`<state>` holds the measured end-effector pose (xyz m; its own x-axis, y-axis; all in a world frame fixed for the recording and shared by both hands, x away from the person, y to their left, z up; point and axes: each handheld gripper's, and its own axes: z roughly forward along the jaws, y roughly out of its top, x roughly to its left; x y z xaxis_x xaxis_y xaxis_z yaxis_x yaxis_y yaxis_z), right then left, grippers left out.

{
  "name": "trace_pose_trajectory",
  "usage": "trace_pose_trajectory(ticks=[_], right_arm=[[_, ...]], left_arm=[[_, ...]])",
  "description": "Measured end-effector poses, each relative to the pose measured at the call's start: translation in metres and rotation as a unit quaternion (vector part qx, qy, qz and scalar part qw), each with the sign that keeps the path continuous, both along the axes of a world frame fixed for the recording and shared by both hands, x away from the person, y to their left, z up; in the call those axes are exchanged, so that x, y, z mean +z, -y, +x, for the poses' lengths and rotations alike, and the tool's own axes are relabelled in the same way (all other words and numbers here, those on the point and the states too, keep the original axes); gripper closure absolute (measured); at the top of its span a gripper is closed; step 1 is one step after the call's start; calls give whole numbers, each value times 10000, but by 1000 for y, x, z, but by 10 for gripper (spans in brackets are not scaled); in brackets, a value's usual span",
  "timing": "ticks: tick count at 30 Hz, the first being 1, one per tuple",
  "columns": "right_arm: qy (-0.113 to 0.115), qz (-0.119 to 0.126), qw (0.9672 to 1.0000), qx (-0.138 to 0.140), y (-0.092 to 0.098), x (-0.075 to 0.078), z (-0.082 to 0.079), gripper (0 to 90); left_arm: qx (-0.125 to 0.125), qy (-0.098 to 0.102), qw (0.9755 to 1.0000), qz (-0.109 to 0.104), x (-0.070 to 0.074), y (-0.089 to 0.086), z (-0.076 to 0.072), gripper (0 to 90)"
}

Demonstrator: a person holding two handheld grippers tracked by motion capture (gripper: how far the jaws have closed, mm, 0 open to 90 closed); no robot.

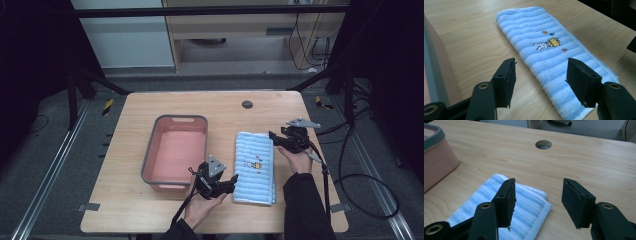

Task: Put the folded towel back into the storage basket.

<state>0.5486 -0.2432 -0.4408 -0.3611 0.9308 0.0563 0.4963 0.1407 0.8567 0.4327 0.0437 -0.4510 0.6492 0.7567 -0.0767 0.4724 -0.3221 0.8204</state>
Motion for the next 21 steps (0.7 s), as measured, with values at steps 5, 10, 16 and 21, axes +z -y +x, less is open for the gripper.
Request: trace_pose_trajectory(ticks=[5,10,16,21], right_arm=[[-53,46,10000,-30,-1,-10,4,447],[-157,10,9999,-20,-2,-17,9,448],[-278,-46,9996,15,-5,-30,14,460],[-449,3,9990,-4,-5,-40,17,468]], left_arm=[[-30,-9,9998,172,-10,3,0,423],[-73,-187,9996,198,-21,8,1,433],[-153,-287,9991,272,-31,17,1,442],[-177,-366,9986,348,-38,22,1,453]])
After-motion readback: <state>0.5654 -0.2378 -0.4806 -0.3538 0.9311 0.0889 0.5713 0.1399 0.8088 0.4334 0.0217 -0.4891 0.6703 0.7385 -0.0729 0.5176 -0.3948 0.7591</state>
